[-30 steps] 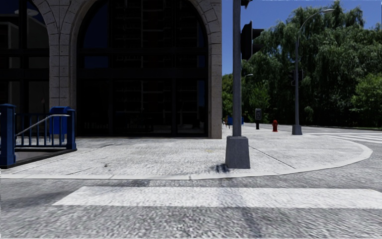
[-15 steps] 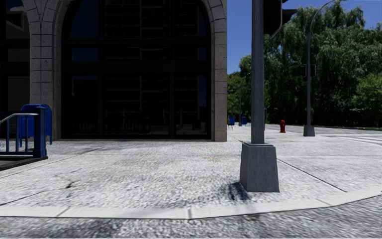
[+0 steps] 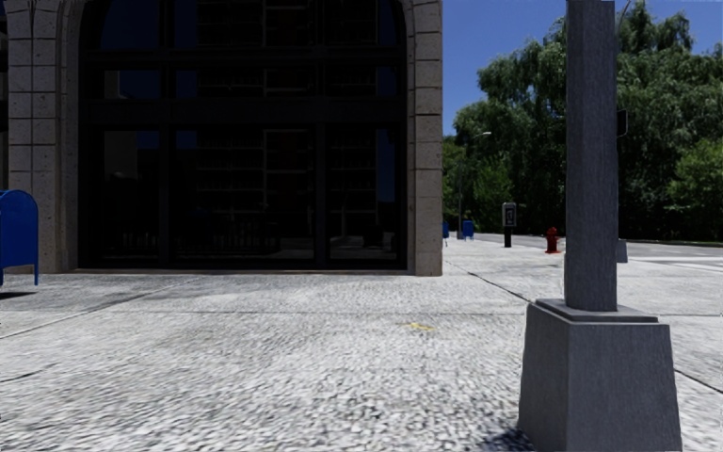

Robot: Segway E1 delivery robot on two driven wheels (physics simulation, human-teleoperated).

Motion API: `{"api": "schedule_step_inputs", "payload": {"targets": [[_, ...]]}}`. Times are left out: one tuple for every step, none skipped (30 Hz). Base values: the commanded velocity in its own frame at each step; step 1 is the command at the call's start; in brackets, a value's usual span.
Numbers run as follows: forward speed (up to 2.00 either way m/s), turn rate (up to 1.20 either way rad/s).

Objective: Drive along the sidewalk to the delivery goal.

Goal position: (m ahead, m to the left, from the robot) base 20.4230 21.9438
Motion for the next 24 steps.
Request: {"api": "schedule_step_inputs", "payload": {"targets": [[2.00,0.00],[2.00,0.00],[2.00,0.00],[2.00,0.00],[2.00,0.00],[2.00,0.00],[2.00,0.00],[2.00,0.00],[2.00,0.00],[2.00,0.00],[2.00,0.00],[2.00,0.00],[2.00,0.00],[2.00,0.00],[2.00,0.00],[2.00,0.00],[2.00,0.00],[2.00,0.00],[2.00,0.00],[2.00,0.00],[2.00,0.00],[2.00,0.00],[2.00,0.00],[2.00,0.00]]}}
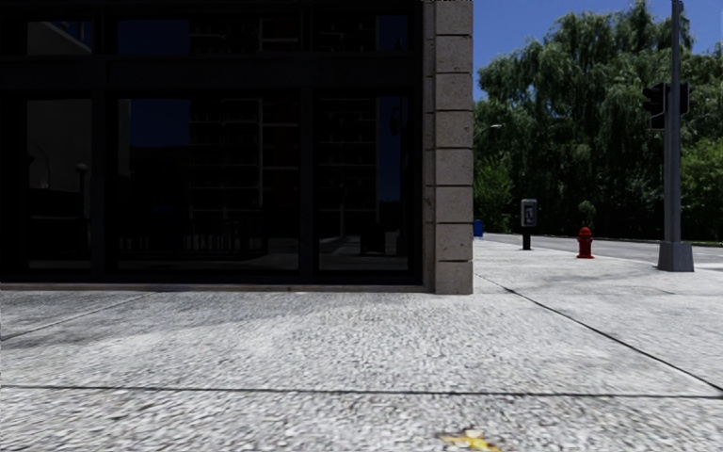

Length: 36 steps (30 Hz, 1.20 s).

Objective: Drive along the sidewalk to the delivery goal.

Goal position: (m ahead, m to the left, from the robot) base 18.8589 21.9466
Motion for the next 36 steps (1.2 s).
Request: {"api": "schedule_step_inputs", "payload": {"targets": [[2.00,0.00],[2.00,0.00],[2.00,0.00],[2.00,0.00],[2.00,0.00],[2.00,0.00],[2.00,0.00],[2.00,0.00],[2.00,0.00],[2.00,0.00],[2.00,0.00],[2.00,0.00],[2.00,0.00],[2.00,0.00],[2.00,0.00],[2.00,0.69],[2.00,1.20],[2.00,1.20],[2.00,1.20],[2.00,1.20],[2.00,1.20],[2.00,1.20],[2.00,1.20],[2.00,1.20],[2.00,1.20],[2.00,1.20],[2.00,1.20],[2.00,1.20],[2.00,1.20],[2.00,1.20],[2.00,1.20],[2.00,1.20],[2.00,1.20],[2.00,1.20],[2.00,1.20],[2.00,1.20]]}}
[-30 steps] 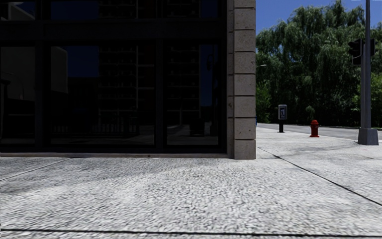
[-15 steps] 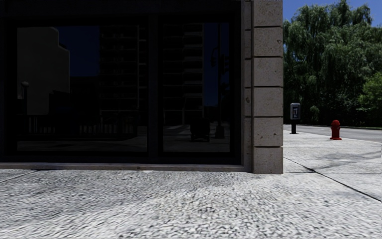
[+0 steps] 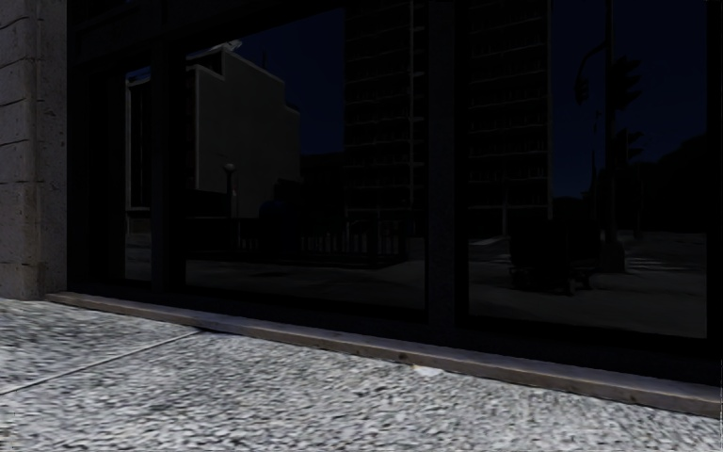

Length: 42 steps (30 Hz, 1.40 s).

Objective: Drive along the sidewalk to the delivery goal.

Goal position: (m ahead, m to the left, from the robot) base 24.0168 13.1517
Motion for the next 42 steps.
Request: {"api": "schedule_step_inputs", "payload": {"targets": [[2.00,1.20],[2.00,1.20],[2.00,1.20],[2.00,1.20],[2.00,1.20],[2.00,1.20],[2.00,1.20],[2.00,1.20],[2.00,1.20],[2.00,1.20],[2.00,1.20],[2.00,1.20],[2.00,1.20],[2.00,1.20],[2.00,1.20],[2.00,1.20],[2.00,0.69],[2.00,0.69],[2.00,0.41],[2.00,0.20],[2.00,0.01],[2.00,0.00],[2.00,0.00],[2.00,0.00],[2.00,0.00],[2.00,0.00],[2.00,0.00],[2.00,0.00],[2.00,0.00],[2.00,0.00],[2.00,0.00],[2.00,-0.14],[2.00,-0.14],[2.00,-0.60],[2.00,-0.79],[2.00,-0.86],[2.00,-0.88],[2.00,0.00],[2.00,0.00],[2.00,0.00],[2.00,0.00],[2.00,0.00]]}}
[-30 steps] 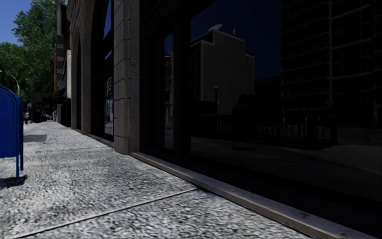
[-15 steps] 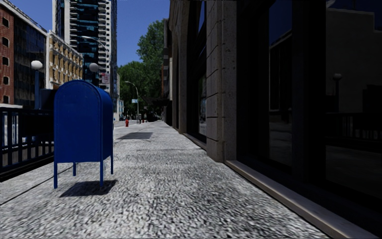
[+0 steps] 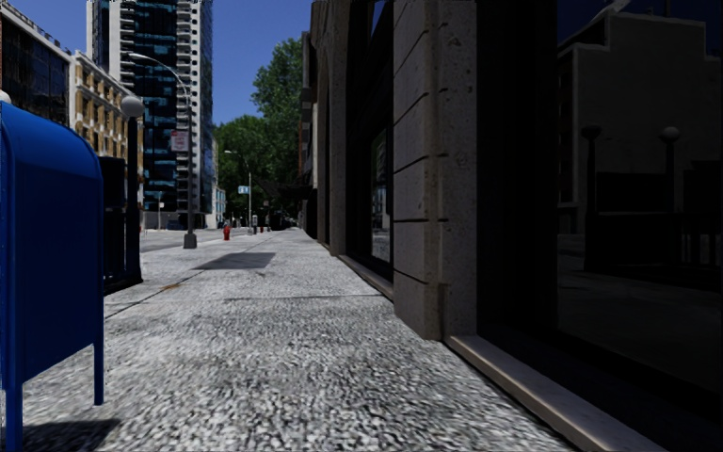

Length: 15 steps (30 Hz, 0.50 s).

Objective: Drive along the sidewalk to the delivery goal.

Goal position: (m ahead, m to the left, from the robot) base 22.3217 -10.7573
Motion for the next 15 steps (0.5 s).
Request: {"api": "schedule_step_inputs", "payload": {"targets": [[2.00,0.00],[2.00,0.00],[2.00,0.00],[2.00,0.00],[2.00,0.00],[2.00,0.00],[2.00,0.00],[2.00,0.00],[2.00,0.18],[2.00,0.63],[2.00,0.63],[2.00,1.20],[2.00,1.20],[2.00,1.20],[2.00,1.20]]}}
